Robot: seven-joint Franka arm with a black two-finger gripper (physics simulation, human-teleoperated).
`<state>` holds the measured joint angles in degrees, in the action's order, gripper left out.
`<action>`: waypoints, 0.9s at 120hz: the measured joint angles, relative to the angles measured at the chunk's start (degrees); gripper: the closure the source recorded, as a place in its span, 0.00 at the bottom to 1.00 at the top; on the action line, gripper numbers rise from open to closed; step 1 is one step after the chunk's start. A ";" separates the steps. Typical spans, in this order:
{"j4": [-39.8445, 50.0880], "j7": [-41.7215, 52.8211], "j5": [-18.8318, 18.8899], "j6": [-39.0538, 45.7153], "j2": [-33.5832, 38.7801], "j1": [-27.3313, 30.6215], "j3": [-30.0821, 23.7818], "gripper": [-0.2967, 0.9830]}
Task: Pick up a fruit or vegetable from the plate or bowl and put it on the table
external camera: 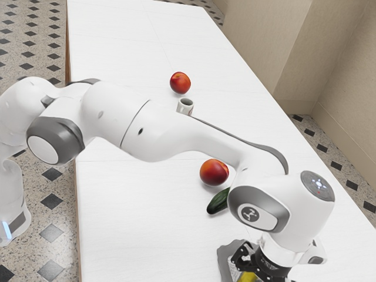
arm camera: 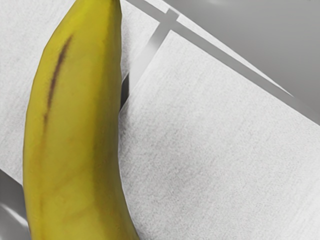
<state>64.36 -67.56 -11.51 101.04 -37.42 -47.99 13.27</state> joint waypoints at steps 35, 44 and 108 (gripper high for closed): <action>0.35 -0.83 0.00 0.55 -0.42 -0.08 0.00 0.37; 0.35 -0.99 0.00 0.59 -0.42 -0.09 0.00 0.46; 0.84 -1.65 0.42 0.09 2.28 -0.14 0.10 0.63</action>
<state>65.20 -69.21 -11.09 101.13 -35.14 -48.13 13.37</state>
